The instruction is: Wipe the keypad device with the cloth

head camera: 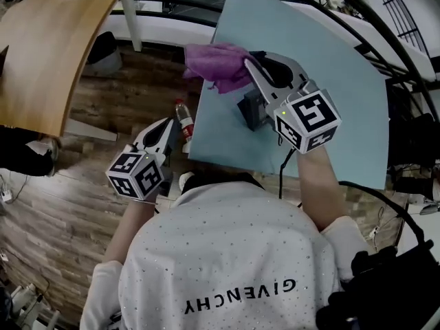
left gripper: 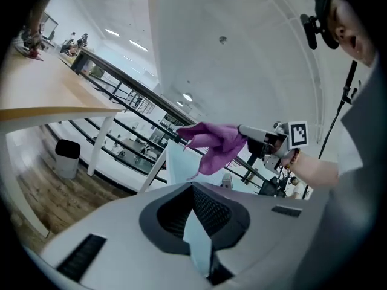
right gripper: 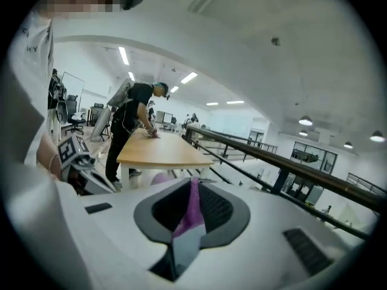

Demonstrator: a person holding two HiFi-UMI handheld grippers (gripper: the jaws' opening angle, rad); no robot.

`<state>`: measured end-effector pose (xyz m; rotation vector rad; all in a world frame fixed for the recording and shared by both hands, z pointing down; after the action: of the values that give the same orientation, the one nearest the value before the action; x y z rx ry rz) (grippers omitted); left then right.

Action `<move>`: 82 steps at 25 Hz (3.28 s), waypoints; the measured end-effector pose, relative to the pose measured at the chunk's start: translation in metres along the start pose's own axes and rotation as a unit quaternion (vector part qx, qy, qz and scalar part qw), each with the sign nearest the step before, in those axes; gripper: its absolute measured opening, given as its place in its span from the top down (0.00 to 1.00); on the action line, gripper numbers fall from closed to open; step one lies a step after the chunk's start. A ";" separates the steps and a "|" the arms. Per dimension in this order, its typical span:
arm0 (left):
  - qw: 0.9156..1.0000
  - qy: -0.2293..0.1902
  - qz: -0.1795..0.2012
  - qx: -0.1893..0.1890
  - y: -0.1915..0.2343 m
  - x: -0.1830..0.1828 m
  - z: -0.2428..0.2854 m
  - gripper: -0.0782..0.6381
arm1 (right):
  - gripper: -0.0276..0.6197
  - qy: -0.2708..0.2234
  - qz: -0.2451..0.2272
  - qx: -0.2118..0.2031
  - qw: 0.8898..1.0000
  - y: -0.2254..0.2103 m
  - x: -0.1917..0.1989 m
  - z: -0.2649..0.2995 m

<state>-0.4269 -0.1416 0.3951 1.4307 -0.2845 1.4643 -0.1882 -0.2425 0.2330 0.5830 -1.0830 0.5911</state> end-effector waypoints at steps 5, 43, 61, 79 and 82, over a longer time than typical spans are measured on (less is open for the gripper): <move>1.000 -0.004 -0.012 -0.015 0.007 0.007 -0.017 0.89 | 0.89 0.101 0.064 0.026 0.992 -0.012 0.075 0.008; 0.996 -0.010 -0.043 -0.082 -0.089 0.050 0.005 0.89 | 0.89 -0.006 0.428 0.112 0.897 -0.156 0.173 -0.068; 0.992 -0.015 -0.012 -0.121 -0.182 0.064 0.026 0.89 | 0.89 0.123 0.448 -0.025 0.885 -0.120 0.263 -0.110; 0.987 -0.135 0.059 -0.071 -0.284 -0.007 0.054 0.89 | 0.89 -0.122 0.304 -0.063 0.943 -0.160 0.141 -0.255; 0.985 -0.150 0.070 -0.046 -0.305 -0.016 0.062 0.89 | 0.89 -0.149 0.259 -0.048 0.953 -0.160 0.112 -0.296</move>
<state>-0.1607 -0.0596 0.2560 1.5811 -0.6438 1.3237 0.1481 -0.1334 0.2089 0.3012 -1.5612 0.9183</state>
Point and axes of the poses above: the fingertips, and each gripper's own axes: z forward along the fingers, y to its left, x out of its underside, the point moved 9 cm from there along -z, backward along the fingers, and after that the axes turned 8 degrees about z, right-handed, at the moved point
